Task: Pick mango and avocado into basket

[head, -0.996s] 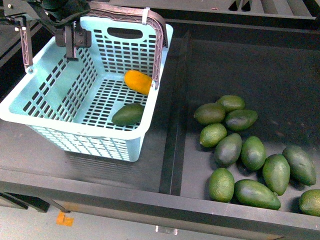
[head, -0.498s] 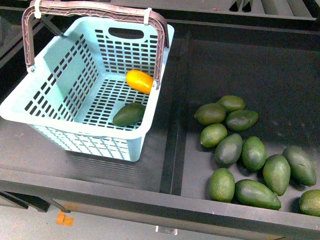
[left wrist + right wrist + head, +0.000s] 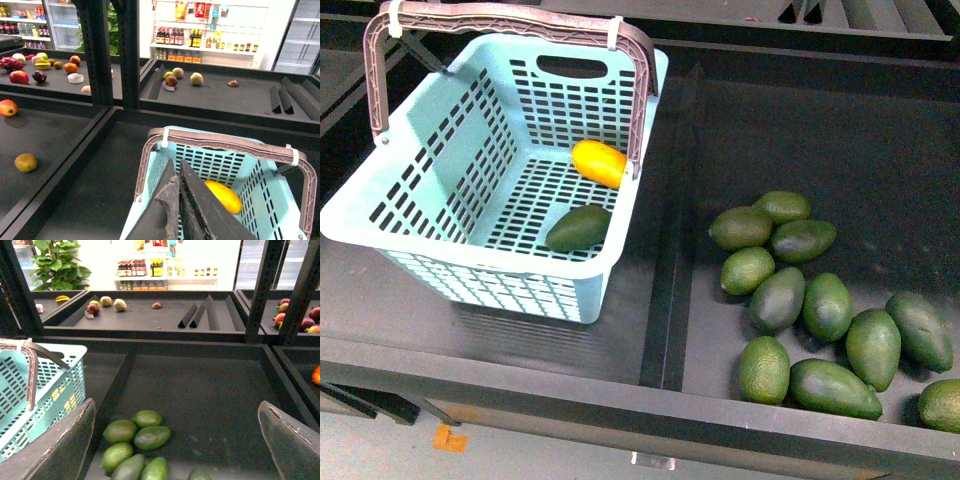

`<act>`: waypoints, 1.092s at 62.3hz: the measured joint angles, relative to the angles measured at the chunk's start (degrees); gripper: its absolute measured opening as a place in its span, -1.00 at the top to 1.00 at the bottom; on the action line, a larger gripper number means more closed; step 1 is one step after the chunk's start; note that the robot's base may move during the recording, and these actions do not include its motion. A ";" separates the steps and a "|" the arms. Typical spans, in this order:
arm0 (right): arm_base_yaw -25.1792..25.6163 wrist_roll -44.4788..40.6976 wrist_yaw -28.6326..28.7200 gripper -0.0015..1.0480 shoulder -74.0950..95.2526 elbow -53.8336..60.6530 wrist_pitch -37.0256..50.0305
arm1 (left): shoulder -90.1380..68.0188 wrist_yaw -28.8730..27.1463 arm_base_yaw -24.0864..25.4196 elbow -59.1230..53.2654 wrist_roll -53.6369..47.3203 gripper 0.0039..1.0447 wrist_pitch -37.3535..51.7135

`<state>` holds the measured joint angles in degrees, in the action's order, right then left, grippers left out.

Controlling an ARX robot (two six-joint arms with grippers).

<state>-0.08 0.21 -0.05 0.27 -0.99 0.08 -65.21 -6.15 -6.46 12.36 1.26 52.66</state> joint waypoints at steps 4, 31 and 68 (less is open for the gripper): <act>0.00 0.00 0.02 -0.83 0.00 0.00 0.00 | 3.89 0.81 1.11 -2.62 -0.20 0.96 -1.57; 0.00 0.00 0.04 -0.83 0.00 0.00 0.00 | 25.55 6.12 6.21 -11.45 -0.59 0.96 -14.34; 0.00 0.00 0.04 -0.83 0.00 0.00 0.00 | 48.02 6.12 6.21 -11.50 -0.61 0.96 -35.45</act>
<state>-0.08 0.21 -0.01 0.27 -0.99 0.08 -17.19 -0.03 -0.25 0.86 0.64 17.21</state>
